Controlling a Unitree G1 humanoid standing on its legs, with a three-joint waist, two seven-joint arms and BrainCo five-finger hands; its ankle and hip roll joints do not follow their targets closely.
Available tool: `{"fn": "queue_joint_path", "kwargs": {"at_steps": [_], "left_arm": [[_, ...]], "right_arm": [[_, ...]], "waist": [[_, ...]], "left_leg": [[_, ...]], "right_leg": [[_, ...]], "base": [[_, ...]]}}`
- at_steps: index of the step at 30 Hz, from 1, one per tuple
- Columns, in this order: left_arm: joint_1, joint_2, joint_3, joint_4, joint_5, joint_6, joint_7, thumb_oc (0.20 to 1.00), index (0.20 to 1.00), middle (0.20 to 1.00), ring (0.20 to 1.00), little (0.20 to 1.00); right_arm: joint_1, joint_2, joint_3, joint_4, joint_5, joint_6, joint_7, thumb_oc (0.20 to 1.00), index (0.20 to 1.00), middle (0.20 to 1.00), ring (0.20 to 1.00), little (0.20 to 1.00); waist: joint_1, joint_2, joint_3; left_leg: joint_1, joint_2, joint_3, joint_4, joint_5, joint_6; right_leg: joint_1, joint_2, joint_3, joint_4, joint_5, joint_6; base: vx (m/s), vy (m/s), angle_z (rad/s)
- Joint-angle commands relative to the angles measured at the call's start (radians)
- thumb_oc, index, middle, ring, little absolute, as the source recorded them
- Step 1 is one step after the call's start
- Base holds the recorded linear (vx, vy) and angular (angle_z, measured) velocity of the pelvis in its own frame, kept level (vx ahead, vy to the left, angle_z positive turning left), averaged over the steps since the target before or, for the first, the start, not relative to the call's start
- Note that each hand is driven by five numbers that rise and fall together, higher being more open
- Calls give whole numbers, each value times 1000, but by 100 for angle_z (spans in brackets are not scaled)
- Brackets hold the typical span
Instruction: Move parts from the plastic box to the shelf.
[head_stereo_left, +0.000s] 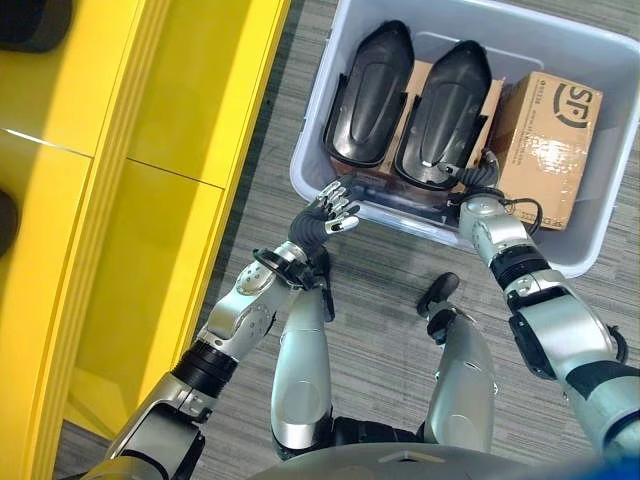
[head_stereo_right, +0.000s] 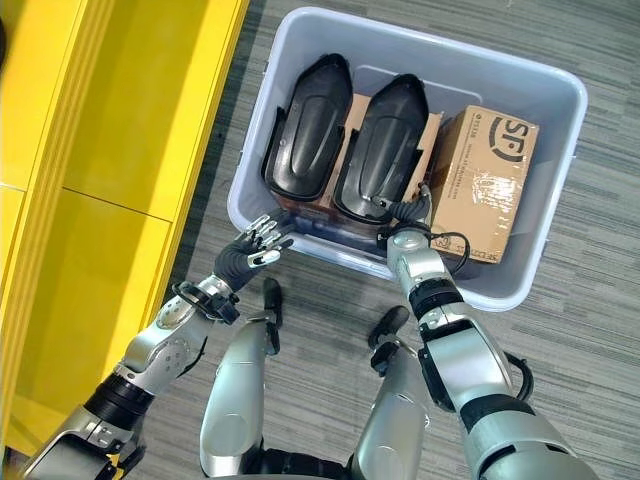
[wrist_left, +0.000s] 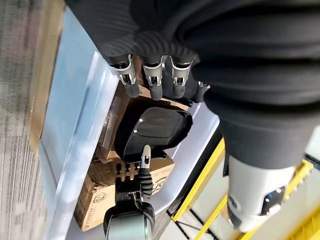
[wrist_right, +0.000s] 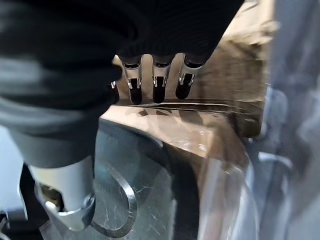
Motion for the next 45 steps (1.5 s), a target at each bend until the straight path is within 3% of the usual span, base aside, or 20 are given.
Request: {"fn": "queue_joint_path", "kwargs": {"at_steps": [1, 3, 5, 12, 15, 27, 45], "left_arm": [[5, -26, -33, -116, -32, -15, 30, 1000, 1000, 1000, 1000, 1000], [1, -22, -30, -111, -40, -15, 30, 1000, 1000, 1000, 1000, 1000], [-4, -13, -28, -108, -49, -6, -3, 1000, 1000, 1000, 1000, 1000], [-5, 4, -36, -101, -76, -20, -20, 1000, 1000, 1000, 1000, 1000], [-7, 12, -40, -101, -79, -23, -12, 1000, 1000, 1000, 1000, 1000], [-12, 6, -46, -91, -64, -30, -9, 1000, 1000, 1000, 1000, 1000], [-28, -6, -36, -75, -48, -36, 16, 1000, 1000, 1000, 1000, 1000]], "right_arm": [[-33, -48, 28, 5, -67, 12, -19, 1000, 1000, 1000, 1000, 1000], [-47, -53, 44, 26, -92, 26, -6, 1000, 1000, 1000, 1000, 1000], [-67, -61, 61, 54, -110, 84, 0, 1000, 1000, 1000, 1000, 1000], [-102, -96, 111, 141, -85, 144, -4, 1000, 1000, 1000, 1000, 1000], [-113, -95, 106, 186, 47, 146, -38, 1000, 1000, 1000, 1000, 1000], [-120, -104, 91, 228, 152, 131, -17, 1000, 1000, 1000, 1000, 1000], [-151, -88, 116, 210, 99, 153, -27, 1000, 1000, 1000, 1000, 1000]], "waist": [[36, 48, -37], [41, 48, -37], [49, 48, -37], [62, 48, -37], [70, 51, -37], [71, 67, -37], [82, 96, -37]], "left_leg": [[-4, -6, 22, -46, 12, 1], [-13, -7, 18, -42, 11, 3], [-26, -10, 12, -40, 12, 3], [-46, -5, 3, -48, 24, 0], [-66, -5, -1, -43, 24, 1], [-128, -11, -11, -24, 25, 2], [-271, -39, -38, 5, 31, 14]], "right_leg": [[3, -29, -6, 109, -58, 107], [-3, -31, -10, 112, -57, 108], [-8, -34, -18, 116, -57, 109], [-16, -33, -32, 113, -50, 111], [-30, -36, -38, 123, -52, 110], [-88, -37, -34, 145, -54, 107], [-221, -51, -21, 212, -64, 104]], "base": [[0, 0, 0], [0, 0, 0], [21, 6, 6], [25, 1, 10], [17, -15, 8], [-1, 6, 0], [-5, 12, 1]]}}
